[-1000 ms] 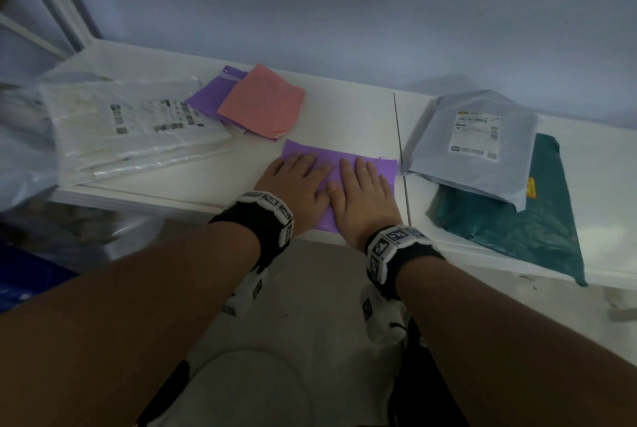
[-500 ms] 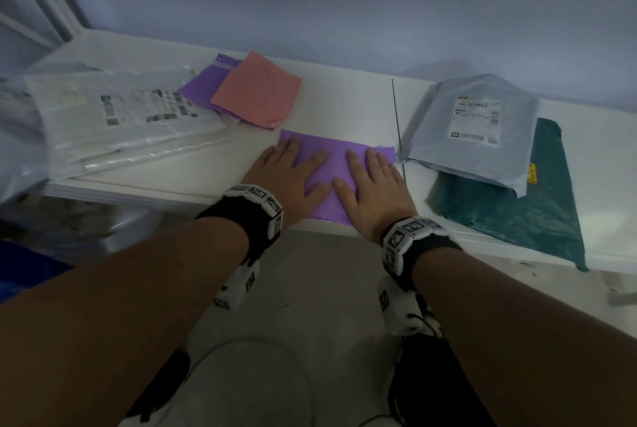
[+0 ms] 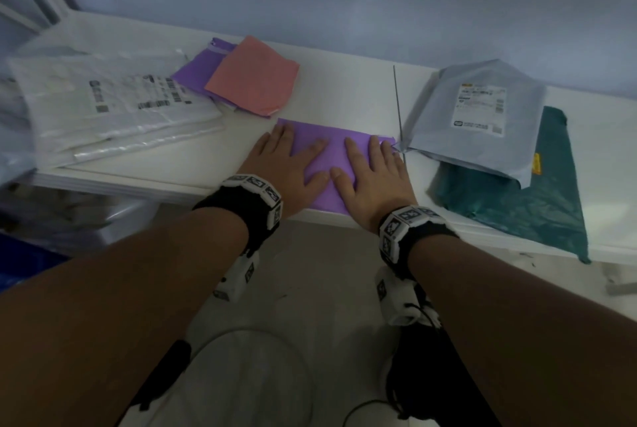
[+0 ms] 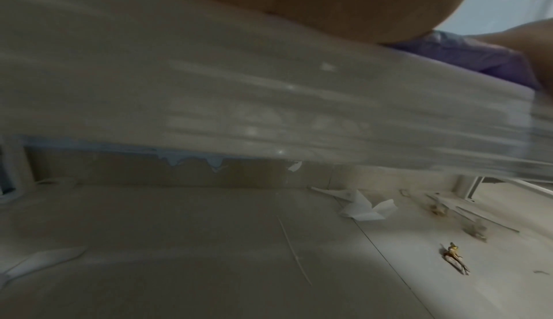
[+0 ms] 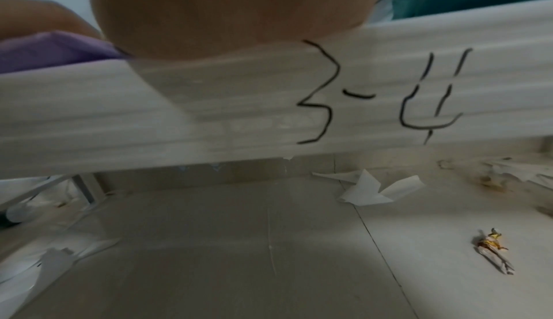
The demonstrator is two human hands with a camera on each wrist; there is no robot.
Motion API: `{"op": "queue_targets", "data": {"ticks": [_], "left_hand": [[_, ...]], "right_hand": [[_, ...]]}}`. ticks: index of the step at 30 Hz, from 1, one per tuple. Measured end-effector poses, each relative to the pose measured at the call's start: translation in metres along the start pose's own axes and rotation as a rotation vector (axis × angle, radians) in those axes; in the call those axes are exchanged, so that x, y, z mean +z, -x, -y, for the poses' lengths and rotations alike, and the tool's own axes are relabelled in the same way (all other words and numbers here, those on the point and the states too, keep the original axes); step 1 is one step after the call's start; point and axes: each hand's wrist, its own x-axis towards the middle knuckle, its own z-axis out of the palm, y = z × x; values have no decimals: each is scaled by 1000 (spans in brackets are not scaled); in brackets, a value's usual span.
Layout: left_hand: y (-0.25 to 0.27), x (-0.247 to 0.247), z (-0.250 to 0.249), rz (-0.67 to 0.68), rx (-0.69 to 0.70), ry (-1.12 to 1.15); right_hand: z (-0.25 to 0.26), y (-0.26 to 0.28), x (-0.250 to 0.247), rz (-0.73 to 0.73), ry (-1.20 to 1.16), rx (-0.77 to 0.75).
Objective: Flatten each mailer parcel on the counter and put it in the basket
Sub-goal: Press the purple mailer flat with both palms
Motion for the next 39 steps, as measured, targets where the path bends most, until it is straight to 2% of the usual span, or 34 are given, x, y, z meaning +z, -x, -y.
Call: {"op": "queue_targets", "data": {"ticks": [24,28,31,35,39], "left_hand": [[0,-4,0,5,0,-27],[-2,-7,0,50,-12,-43],[-7,-17,1,138,-14,-38],[-24,-37,15,200,35,12],[-26,-37,25,275,32,-73]], "right_hand": [[2,0,-4,17,-7,20],[2,1,-5,13,-19,17],[2,0,-6,10,-26,16],[3,2,-7,9,-46,19],[4,2,-8,13,-64,24]]}}
